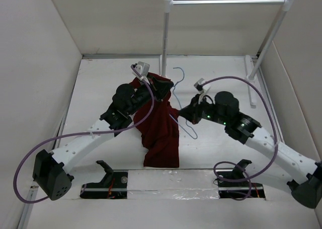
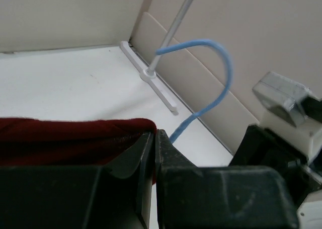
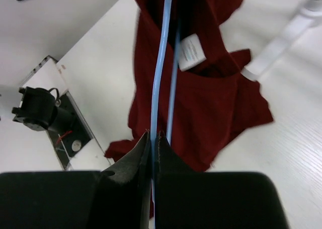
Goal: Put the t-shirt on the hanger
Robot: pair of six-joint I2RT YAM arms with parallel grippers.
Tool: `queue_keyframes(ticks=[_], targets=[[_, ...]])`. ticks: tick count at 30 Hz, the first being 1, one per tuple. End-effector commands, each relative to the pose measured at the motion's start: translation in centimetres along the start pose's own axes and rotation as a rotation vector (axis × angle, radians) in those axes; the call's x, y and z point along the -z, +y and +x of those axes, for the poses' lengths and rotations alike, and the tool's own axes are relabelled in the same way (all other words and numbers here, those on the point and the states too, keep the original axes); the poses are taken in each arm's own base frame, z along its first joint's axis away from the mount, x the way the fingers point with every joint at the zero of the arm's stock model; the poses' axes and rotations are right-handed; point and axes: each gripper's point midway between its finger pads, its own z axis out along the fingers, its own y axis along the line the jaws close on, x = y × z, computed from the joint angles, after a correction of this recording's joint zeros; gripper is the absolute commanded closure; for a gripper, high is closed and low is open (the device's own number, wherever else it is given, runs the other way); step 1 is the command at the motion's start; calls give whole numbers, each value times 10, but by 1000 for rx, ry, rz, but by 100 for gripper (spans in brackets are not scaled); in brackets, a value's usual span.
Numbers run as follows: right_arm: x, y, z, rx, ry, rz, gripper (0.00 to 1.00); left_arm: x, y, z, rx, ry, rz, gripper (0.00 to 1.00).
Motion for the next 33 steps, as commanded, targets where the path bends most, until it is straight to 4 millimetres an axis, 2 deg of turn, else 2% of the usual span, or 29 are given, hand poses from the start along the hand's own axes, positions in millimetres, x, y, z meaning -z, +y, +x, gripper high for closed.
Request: queue_keyframes(ticks=[1,2,4,5,6,7,9,10,11,13,14,16,17,19,20,23,25,26,27,33], targets=[[-27,37,-62,87,-186,-32,100,7,-41,-38,-35,-64,140,100],[-36,34,-51,87,-135,-8,100,10,-40,-42,-53,-71,130,100],[-37,38,-55,89,-143,-6,100,23,-48,-62,-78,-121,132,100],[-35,37,-55,89,-144,-26,100,27,-36,-64,-85,-130,48,100],[-27,40,-58,89,-157,-49,100,39,-39,-76,-91,-165,38,100],[-22,31,-52,86,-146,-45,100,44,-33,-80,-95,-177,-5,100],[-4,41,-46,94,-137,-115,100,54,-33,-89,-93,-198,-25,100],[-1,44,-35,96,-107,-142,100,57,-29,-93,-92,-210,-57,100],[3,51,-24,97,-65,-192,100,58,-29,-93,-90,-208,-60,100],[5,61,-16,109,-51,-240,100,57,-35,-91,-82,-191,-37,100],[3,73,-11,120,-43,-288,100,56,-43,-90,-74,-175,-2,100],[-6,73,-6,128,-27,-293,100,48,-49,-86,-76,-129,24,100],[-8,80,-5,141,-13,-330,100,45,-51,-87,-88,-109,29,100],[-14,77,-2,158,18,-362,100,39,-48,-78,-103,-35,5,100],[-14,78,12,144,91,-403,100,39,-54,-89,-113,-45,11,100],[-7,77,12,184,106,-396,100,47,-59,-101,-121,-62,2,100],[6,75,5,208,72,-374,100,56,-60,-108,-122,-76,-9,100],[12,74,10,205,97,-361,100,58,-61,-112,-122,-84,-12,100],[21,73,3,222,65,-347,100,61,-62,-115,-124,-91,-15,100],[54,77,-12,218,0,-303,100,72,-49,-110,-134,-49,-94,100]])
